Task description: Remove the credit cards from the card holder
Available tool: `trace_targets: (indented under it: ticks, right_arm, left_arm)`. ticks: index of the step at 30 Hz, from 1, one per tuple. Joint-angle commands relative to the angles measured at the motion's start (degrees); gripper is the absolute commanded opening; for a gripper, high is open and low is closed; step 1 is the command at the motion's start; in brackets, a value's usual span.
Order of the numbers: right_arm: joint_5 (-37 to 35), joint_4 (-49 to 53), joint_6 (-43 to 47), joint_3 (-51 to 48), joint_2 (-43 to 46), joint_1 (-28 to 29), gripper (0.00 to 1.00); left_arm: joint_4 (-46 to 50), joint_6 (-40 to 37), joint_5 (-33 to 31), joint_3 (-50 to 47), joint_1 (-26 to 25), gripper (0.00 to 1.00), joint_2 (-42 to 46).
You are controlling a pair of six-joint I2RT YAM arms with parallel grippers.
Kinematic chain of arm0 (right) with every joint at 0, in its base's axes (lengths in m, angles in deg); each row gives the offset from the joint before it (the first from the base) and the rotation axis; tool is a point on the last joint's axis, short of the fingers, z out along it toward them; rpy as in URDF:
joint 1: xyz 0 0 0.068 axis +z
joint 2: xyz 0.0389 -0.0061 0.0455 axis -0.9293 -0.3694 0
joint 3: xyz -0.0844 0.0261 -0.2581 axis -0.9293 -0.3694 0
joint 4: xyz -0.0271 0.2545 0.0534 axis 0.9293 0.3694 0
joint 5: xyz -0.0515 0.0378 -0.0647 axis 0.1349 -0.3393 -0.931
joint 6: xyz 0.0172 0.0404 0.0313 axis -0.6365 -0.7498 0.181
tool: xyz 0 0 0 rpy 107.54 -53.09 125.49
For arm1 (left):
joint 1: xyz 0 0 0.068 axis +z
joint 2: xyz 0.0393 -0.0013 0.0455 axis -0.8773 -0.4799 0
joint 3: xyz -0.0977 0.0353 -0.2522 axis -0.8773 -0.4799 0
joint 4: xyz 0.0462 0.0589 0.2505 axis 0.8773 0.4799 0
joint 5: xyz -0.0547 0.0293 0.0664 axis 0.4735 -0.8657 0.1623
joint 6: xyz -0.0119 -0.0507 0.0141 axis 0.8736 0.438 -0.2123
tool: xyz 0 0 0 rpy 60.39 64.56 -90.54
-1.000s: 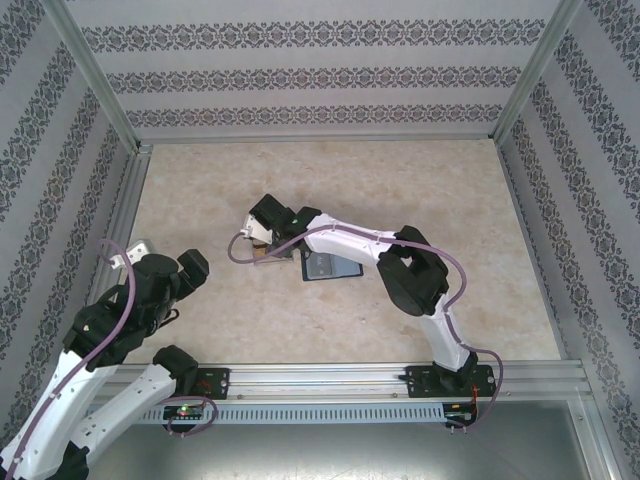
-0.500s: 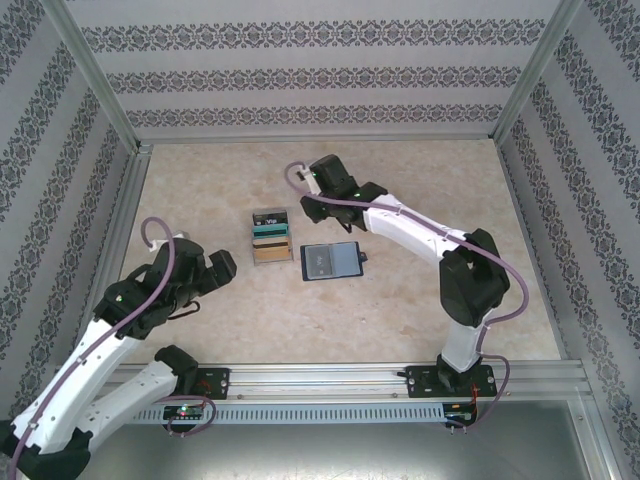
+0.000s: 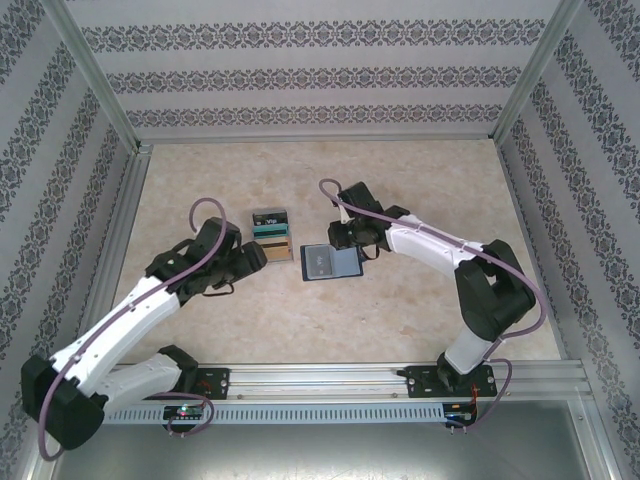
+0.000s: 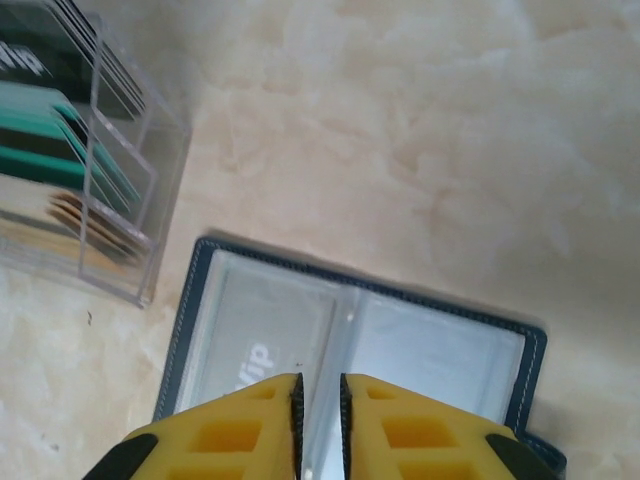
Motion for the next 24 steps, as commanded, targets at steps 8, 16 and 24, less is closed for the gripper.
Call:
trace_targets:
  ticks: [8,16,24]
  right_arm:
    - [1.7,-2.9,-4.2,-10.3,3.9,-2.9,0.19]
    - [3.4,-3.8,-3.6,-12.6,1.9,-5.3,0.19]
    - [3.4,-5.3,-4.7,-14.2,-1.1,-5.1,0.19]
  left_arm:
    - [-14.0,1.1,3.7,2.9,-5.3,0.69,-16.4]
    - [-17.2,-0.3,6.1,7.8,-6.4,0.65,-27.2]
    - [-19.6,-1.4,9.1,12.0,-6.7,0.58,-35.0]
